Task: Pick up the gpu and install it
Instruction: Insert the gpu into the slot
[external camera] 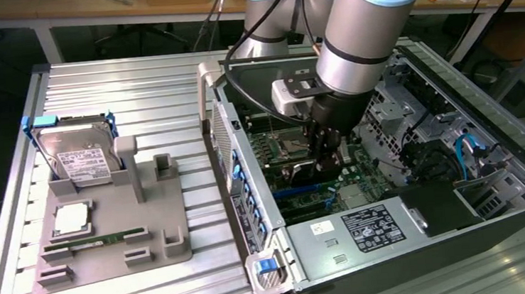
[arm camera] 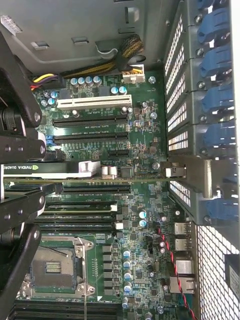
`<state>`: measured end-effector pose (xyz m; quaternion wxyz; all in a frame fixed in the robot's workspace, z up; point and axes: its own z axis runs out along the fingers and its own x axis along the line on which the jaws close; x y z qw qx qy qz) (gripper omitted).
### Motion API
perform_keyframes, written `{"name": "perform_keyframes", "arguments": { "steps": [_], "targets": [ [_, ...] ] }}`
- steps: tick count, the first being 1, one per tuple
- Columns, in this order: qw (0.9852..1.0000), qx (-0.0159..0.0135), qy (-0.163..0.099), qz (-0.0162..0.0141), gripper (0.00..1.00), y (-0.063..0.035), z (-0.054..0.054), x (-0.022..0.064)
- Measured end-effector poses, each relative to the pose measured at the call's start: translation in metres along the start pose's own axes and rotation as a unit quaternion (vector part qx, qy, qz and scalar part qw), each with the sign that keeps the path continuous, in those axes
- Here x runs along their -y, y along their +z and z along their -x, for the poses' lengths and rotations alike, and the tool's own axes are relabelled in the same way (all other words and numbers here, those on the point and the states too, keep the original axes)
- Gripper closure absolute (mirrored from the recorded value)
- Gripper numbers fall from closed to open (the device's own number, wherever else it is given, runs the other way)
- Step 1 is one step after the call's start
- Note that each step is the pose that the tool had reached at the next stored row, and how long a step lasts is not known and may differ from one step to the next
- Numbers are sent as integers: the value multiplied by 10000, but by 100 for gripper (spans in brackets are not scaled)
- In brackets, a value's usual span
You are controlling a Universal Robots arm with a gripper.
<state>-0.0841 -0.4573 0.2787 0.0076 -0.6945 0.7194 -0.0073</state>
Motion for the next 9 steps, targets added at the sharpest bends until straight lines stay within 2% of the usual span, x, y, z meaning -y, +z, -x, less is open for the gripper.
{"name": "perform_keyframes", "arguments": {
  "steps": [9],
  "targets": [
    [10000, -1, 0, 1, 73, 71, 2, -2]
  ]
}}
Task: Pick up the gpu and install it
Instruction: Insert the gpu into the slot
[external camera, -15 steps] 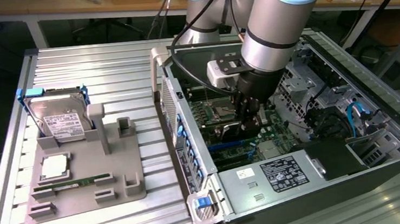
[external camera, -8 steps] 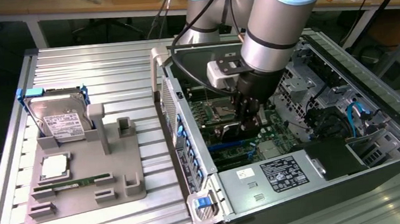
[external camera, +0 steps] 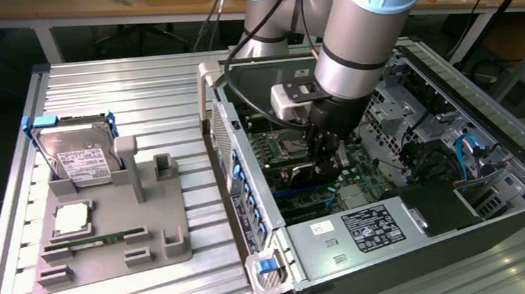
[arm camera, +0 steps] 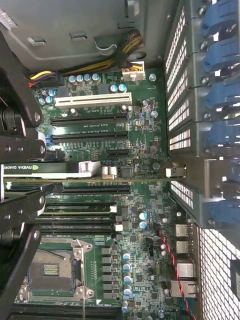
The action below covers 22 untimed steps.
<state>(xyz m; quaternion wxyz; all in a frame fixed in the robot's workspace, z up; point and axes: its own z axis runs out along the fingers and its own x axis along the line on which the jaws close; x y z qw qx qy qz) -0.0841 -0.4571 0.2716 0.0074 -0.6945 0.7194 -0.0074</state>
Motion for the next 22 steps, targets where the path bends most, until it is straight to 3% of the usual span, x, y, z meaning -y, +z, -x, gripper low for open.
{"name": "perform_keyframes", "arguments": {
  "steps": [22],
  "targets": [
    [10000, 1, 0, -1, 73, 86, 3, -2]
  ]
}}
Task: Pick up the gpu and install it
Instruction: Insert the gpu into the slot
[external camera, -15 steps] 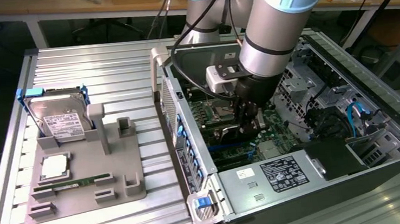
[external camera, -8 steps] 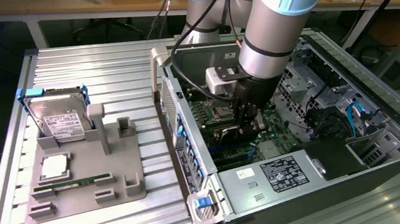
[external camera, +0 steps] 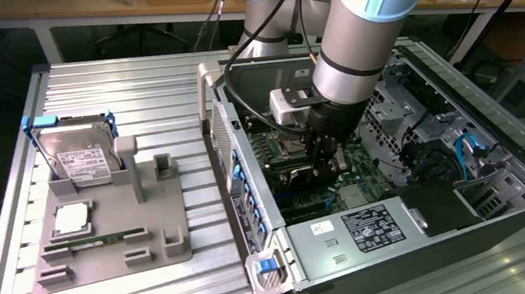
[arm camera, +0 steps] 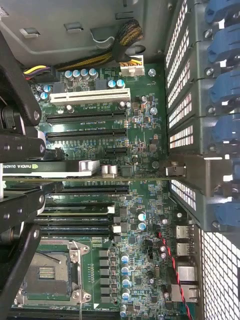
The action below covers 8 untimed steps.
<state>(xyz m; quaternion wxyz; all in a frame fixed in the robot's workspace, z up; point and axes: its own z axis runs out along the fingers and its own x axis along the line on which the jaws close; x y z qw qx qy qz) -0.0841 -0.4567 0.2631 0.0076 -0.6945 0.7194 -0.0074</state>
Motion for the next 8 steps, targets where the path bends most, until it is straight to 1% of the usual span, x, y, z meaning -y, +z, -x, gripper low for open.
{"name": "perform_keyframes", "arguments": {
  "steps": [1, 3, 8],
  "targets": [
    [10000, 4, 0, -2, 73, -7, 1, 1],
    [10000, 0, 0, 0, 73, -38, 0, 1],
    [10000, -1, 0, 0, 73, -37, 40, -1]
  ]
}}
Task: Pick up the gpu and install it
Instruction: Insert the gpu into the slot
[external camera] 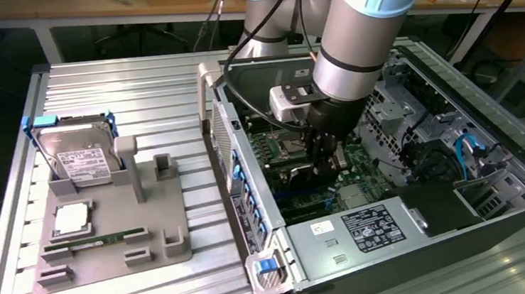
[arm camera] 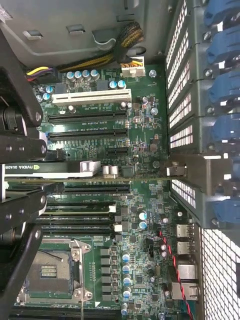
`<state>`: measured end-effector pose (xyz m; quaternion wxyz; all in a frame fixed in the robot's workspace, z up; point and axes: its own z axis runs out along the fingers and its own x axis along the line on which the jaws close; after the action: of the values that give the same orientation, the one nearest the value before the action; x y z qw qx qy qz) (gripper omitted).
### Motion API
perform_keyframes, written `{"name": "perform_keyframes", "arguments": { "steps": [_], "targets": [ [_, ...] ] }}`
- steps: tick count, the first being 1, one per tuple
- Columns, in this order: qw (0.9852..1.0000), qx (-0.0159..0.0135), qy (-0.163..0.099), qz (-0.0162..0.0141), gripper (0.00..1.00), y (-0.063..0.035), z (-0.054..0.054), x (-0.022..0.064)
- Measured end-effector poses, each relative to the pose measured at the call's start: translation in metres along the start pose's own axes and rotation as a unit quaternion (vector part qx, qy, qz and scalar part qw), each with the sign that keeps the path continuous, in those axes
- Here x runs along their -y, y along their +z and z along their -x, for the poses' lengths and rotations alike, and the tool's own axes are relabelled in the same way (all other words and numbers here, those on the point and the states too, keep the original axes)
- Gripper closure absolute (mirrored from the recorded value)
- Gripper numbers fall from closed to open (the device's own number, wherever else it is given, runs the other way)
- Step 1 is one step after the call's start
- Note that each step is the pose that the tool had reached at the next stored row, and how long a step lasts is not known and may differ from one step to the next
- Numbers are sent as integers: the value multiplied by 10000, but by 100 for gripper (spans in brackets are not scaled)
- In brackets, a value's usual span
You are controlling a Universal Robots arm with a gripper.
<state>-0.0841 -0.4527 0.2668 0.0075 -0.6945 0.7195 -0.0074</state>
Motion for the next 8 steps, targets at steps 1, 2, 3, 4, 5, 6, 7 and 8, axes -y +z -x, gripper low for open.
{"name": "perform_keyframes", "arguments": {
  "steps": [1, 2, 3, 4, 5, 6, 7, 8],
  "targets": [
    [10000, 0, 0, 0, 73, 1, 16, -1],
    [10000, 0, 0, 0, 73, 3, 21, 0],
    [10000, 0, -1, 0, 73, 6, 24, 0],
    [10000, 1, 0, 0, 73, 11, 28, -1],
    [10000, 1, 0, 0, 73, 16, 31, -2],
    [10000, -1, 0, 0, 73, 18, 31, -2],
    [10000, 0, -1, 0, 73, 22, 31, -2],
    [10000, 0, 0, 0, 73, 31, 31, -3]
  ]
}}
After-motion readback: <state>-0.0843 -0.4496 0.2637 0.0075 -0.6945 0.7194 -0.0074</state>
